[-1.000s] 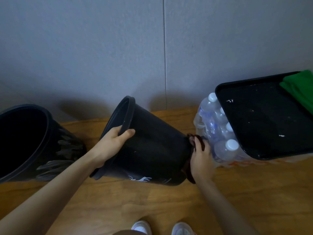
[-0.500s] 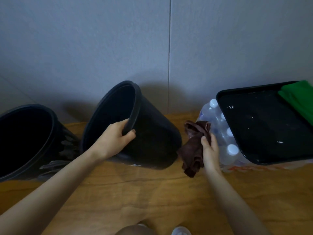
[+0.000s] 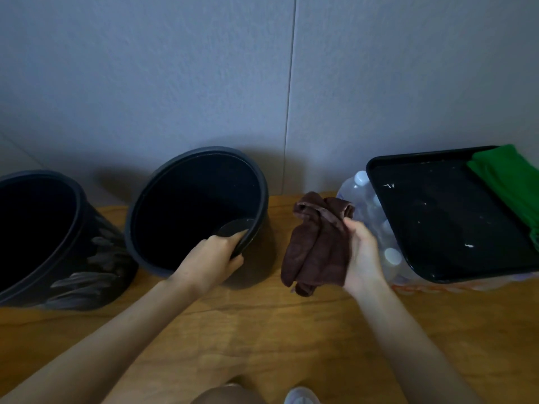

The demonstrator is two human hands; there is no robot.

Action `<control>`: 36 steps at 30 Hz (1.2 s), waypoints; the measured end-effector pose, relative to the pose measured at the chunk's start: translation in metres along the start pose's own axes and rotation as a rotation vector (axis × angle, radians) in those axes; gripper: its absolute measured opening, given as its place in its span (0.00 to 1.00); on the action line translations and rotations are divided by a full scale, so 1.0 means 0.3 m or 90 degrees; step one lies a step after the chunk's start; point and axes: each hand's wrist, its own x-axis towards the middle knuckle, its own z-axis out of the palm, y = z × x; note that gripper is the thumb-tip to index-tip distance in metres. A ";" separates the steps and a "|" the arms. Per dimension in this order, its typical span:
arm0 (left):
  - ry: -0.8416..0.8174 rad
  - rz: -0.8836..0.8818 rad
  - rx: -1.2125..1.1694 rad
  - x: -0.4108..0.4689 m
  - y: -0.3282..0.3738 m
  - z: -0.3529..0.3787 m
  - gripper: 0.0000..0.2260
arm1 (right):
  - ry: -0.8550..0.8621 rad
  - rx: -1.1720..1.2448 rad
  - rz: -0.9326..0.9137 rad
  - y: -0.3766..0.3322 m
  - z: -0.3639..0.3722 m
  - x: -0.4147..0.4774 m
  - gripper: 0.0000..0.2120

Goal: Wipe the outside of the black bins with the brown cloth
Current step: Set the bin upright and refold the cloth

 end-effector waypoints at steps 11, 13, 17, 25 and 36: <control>-0.081 0.053 0.183 -0.023 -0.004 0.044 0.25 | 0.094 -0.303 -0.163 -0.066 0.070 0.029 0.18; -0.089 0.051 0.182 -0.029 -0.010 0.050 0.24 | 0.114 -0.382 -0.207 -0.081 0.066 0.031 0.18; -0.137 0.005 0.136 -0.036 0.010 0.045 0.31 | 0.114 -0.408 -0.216 -0.117 0.061 0.008 0.19; 0.069 0.011 -0.514 0.038 0.276 -0.040 0.42 | -0.036 -0.231 -0.072 -0.234 0.115 -0.105 0.15; -0.143 -0.016 -0.729 0.079 0.322 -0.104 0.08 | 0.002 -0.607 -0.291 -0.216 0.081 -0.035 0.05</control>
